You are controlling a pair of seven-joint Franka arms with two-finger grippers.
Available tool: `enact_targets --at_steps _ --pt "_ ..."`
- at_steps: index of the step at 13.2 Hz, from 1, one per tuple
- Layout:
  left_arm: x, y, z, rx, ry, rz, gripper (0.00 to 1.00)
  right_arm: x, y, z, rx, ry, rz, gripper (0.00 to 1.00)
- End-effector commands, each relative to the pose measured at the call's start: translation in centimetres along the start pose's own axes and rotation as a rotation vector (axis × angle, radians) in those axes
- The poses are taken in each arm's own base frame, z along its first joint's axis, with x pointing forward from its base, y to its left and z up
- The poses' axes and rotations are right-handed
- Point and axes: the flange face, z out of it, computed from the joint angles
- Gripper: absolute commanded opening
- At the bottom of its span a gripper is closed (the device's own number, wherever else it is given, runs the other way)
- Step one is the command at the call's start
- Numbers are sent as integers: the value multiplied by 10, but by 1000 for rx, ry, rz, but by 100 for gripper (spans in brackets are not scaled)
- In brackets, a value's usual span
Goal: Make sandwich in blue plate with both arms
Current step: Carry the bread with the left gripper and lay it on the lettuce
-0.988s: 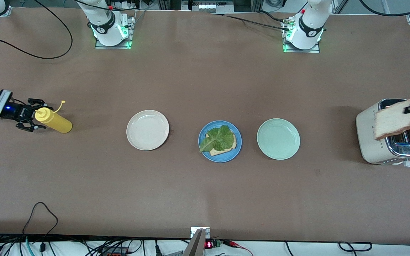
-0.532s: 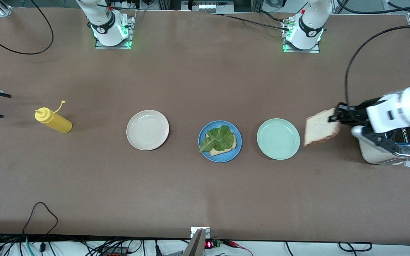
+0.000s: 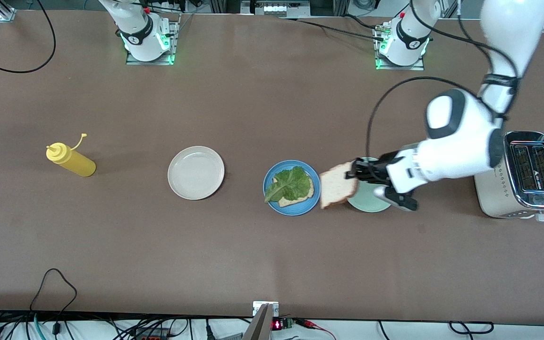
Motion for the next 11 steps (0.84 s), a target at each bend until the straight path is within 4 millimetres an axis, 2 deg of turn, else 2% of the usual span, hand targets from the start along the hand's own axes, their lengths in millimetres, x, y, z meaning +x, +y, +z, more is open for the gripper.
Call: enact_targets --at_steps 1,2,3,7,9,11 --pt "-24 28 52 -39 22 -85 1 82 -28 -9 -48 -161 199 100" --pt "-33 34 83 -54 12 -119 1 116 -36 -8 -79 -212 299 100" --pt "-38 35 102 -65 19 -153 1 144 -40 -3 -107 -250 391 100" --pt "-48 38 150 -122 -1 -227 1 203 -41 29 -190 -316 738 100" --pt "-46 35 158 -111 31 -233 1 229 -46 43 -214 -322 913 100" --pt "-34 34 144 -122 61 -234 1 236 -47 50 -225 -322 988 100"
